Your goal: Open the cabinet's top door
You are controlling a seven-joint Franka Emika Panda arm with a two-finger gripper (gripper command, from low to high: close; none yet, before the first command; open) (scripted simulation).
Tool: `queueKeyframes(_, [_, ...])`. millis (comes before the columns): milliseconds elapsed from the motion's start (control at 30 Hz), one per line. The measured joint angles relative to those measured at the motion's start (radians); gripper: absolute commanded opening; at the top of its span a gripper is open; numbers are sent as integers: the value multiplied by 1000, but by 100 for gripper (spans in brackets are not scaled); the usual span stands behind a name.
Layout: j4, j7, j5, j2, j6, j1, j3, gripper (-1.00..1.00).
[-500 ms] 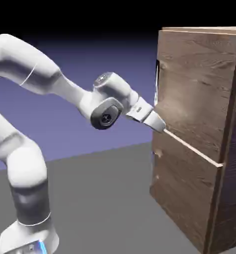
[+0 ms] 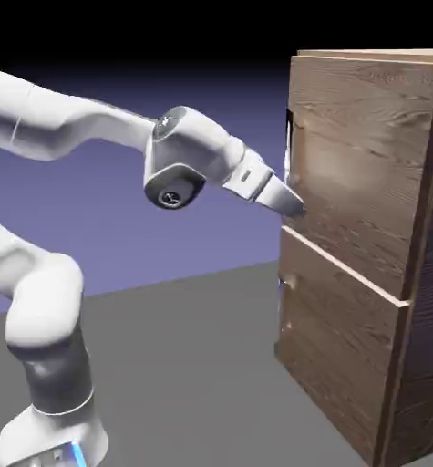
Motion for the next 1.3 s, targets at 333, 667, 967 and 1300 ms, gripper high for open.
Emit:
queueKeyframes(333, [34, -287, 435, -112, -46, -146, 155, 0])
queueKeyframes(667, [68, -574, 870, -224, -92, -292, 310, 0])
queueKeyframes(967, [98, -832, 1261, -325, -133, -423, 449, 0])
queueKeyframes(1300, [127, -1079, 1636, -422, -173, -549, 583, 0])
